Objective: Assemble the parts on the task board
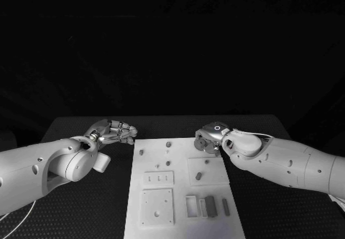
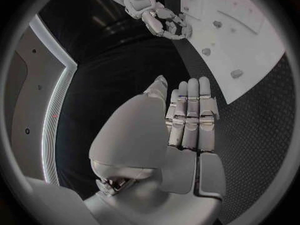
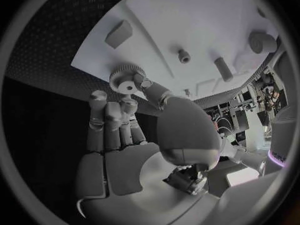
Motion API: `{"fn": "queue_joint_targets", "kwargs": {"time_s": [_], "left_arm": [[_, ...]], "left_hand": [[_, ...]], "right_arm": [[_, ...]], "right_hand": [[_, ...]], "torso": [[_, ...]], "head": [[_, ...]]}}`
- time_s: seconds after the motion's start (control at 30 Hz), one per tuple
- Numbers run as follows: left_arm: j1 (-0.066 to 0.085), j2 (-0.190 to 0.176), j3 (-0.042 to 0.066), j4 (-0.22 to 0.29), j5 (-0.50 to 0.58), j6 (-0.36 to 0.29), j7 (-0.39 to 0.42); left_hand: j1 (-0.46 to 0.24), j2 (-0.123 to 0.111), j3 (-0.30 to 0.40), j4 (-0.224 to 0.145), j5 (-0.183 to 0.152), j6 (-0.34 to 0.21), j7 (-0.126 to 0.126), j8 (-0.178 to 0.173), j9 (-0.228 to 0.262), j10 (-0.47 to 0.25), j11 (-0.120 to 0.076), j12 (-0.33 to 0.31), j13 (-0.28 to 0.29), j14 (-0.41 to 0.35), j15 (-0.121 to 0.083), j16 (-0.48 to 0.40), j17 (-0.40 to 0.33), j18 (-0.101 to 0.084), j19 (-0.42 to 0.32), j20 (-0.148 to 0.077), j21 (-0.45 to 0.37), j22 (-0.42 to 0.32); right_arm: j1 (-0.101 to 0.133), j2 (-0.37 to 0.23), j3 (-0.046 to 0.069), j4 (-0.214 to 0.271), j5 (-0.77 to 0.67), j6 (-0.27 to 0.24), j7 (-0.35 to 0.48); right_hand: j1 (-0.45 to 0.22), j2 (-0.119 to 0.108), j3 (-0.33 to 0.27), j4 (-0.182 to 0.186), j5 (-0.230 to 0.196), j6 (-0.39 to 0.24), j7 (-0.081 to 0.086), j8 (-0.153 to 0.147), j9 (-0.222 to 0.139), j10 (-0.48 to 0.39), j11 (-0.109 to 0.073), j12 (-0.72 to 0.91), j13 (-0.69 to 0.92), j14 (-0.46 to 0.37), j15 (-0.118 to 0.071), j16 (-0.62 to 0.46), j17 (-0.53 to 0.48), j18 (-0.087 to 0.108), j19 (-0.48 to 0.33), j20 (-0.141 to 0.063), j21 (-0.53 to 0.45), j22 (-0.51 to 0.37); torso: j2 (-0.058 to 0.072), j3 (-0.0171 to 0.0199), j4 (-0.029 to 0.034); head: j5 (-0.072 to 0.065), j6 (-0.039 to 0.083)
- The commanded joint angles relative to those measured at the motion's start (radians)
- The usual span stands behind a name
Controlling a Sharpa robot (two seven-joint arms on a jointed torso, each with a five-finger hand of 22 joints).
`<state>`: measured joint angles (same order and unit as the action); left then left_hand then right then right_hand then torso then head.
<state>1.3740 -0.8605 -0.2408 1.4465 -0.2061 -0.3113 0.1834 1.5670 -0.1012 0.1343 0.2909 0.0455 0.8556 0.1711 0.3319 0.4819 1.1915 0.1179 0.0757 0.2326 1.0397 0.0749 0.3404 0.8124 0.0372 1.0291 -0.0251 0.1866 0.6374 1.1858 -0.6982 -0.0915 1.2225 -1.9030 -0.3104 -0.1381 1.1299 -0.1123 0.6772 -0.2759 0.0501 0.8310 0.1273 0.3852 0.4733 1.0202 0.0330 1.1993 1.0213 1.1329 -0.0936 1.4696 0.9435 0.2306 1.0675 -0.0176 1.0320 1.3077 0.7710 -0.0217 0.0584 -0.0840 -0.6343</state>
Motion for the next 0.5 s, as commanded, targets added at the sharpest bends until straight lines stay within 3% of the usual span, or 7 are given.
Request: {"fn": "queue_joint_targets", "kwargs": {"time_s": [0.03,0.17,0.5], "left_arm": [[0.001,0.0,0.001,0.004,0.0,-0.003,0.002],[0.001,0.001,0.001,0.003,-0.001,-0.002,0.002],[0.001,0.0,0.001,0.003,-0.002,-0.002,0.003]], "left_hand": [[-0.005,-0.004,-0.004,-0.003,0.004,-0.004,0.004,-0.004,0.001,-0.006,0.001,-0.006,0.002,0.006,-0.001,-0.006,0.001,0.006,0.004,0.0,-0.003,0.001],[-0.005,-0.004,-0.004,-0.003,0.004,-0.004,0.005,-0.004,0.001,-0.006,0.001,-0.006,0.002,0.007,-0.001,-0.006,0.002,0.005,0.004,0.0,-0.004,0.001],[-0.006,-0.004,-0.005,-0.002,0.004,-0.005,0.005,-0.004,0.001,-0.006,0.002,-0.006,0.002,0.007,0.0,-0.007,0.002,0.005,0.004,0.0,-0.004,0.001]], "right_arm": [[0.0,-0.001,0.005,0.034,-0.057,-0.033,-0.055],[0.0,-0.001,0.013,0.085,-0.076,-0.049,-0.069],[0.0,0.039,0.014,0.147,-0.092,-0.048,-0.068]], "right_hand": [[-0.005,-0.006,0.0,0.009,0.0,0.181,-0.023,-0.003,-0.002,-0.04,-0.036,0.005,-0.002,0.014,-0.009,0.007,-0.002,0.031,0.013,-0.003,0.006,0.014],[-0.009,-0.019,0.003,0.018,0.0,0.181,-0.024,-0.007,-0.001,-0.037,-0.037,0.004,-0.006,0.017,-0.01,0.007,-0.005,0.031,0.017,-0.005,0.005,0.012],[-0.011,-0.036,0.008,0.03,0.0,0.179,-0.024,-0.012,-0.001,-0.035,-0.037,0.003,-0.01,0.02,-0.011,0.006,-0.008,0.031,0.021,-0.008,0.003,0.011]], "torso": [[0.001,0.0007,-0.0012],[0.001,0.0007,-0.0009],[0.0,-0.0007,-0.0005]], "head": [[-0.006,0.004],[-0.001,0.005],[0.009,0.001]]}}
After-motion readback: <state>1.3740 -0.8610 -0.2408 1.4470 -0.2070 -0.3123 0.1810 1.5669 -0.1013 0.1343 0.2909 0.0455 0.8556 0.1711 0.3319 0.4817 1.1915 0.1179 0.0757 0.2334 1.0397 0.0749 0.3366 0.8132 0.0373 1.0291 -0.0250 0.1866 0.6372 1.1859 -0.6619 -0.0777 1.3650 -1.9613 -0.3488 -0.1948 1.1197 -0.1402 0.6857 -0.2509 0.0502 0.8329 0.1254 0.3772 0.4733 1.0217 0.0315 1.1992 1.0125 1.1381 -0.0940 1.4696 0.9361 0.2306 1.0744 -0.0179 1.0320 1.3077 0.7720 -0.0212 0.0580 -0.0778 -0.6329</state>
